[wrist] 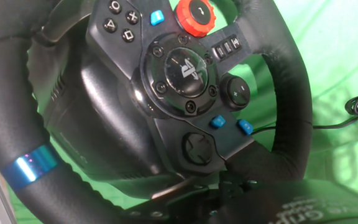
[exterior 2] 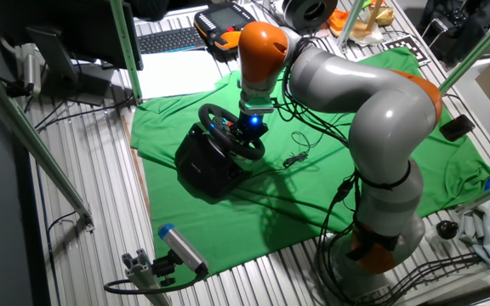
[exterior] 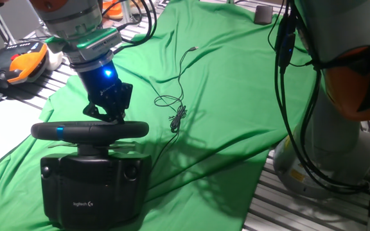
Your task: Rotate the steering wheel 90 degrees counterclockwise
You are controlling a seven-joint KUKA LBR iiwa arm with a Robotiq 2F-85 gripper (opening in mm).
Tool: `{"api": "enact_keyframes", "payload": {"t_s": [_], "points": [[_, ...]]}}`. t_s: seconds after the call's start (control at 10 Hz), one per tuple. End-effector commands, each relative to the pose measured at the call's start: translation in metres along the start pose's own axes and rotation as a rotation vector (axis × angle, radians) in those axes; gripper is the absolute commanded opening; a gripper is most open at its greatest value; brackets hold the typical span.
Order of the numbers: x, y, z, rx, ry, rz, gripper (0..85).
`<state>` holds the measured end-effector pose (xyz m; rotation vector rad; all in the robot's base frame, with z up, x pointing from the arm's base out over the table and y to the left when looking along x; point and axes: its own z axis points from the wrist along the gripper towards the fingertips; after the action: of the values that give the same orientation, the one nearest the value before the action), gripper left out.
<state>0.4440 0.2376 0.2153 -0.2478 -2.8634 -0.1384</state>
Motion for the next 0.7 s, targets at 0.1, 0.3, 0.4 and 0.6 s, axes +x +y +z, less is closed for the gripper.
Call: {"api": "enact_keyframes", "payload": {"t_s": [0.1, 0.3, 0.4, 0.6], "points": [[0.001, -0.0002, 0.0007, 0.006, -0.003, 0.0, 0.0], [0.0032, -0.0013, 0.0026, 0.009, -0.003, -0.001, 0.0], [0.005, -0.0024, 0.0034, 0.009, -0.003, -0.001, 0.0], [0.0058, -0.0042, 0.0055, 0.009, -0.008, -0.004, 0.0]]}}
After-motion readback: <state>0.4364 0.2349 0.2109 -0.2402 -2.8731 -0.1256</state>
